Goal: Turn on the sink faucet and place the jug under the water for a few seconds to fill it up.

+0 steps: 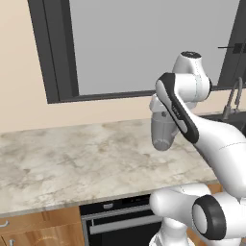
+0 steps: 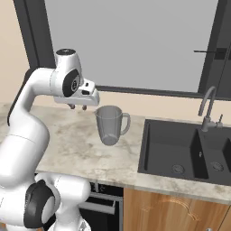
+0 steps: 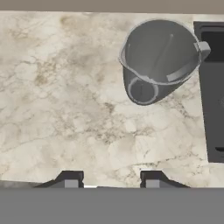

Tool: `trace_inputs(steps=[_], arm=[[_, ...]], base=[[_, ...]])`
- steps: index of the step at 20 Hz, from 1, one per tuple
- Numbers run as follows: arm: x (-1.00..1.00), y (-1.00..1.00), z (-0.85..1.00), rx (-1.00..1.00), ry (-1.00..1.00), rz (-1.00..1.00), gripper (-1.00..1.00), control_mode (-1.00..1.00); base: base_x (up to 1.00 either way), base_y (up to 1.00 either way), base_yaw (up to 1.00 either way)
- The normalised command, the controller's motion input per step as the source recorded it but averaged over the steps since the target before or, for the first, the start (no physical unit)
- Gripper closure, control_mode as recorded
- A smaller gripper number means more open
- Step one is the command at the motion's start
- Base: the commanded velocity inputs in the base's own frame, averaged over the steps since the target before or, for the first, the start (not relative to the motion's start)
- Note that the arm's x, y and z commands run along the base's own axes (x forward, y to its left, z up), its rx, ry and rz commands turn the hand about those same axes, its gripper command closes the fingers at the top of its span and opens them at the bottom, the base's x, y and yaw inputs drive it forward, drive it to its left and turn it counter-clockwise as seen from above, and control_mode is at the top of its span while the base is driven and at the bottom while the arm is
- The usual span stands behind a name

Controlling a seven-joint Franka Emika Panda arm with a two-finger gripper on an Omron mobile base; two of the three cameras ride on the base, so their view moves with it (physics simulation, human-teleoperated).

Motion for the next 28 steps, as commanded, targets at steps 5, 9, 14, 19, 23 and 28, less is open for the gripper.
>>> trace_inputs(steps=[5,9,14,19,23,28], arm=[[-0.33,0.0,-0.03,0.0,0.0,0.0,-1.0,-1.0],[-0.57,0.0,-0.19,0.0,0.0,0.0,-1.0,-1.0],[-0.36,0.0,-0.26,0.0,0.0,0.0,-1.0,-1.0],[-0.11,0.0,-0.18,0.0,0.02,0.0,-1.0,1.0],[0.0,0.0,0.0,0.0,0.0,0.0,-1.0,1.0],[0.0,0.0,0.0,0.0,0.0,0.0,-1.0,1.0]], base=[[0.0,0.0,0.0],[0.0,0.0,0.0],[0.0,0.0,0.0],[-0.03,0.0,0.0],[-0.43,0.0,0.0],[-0.74,0.0,0.0]])
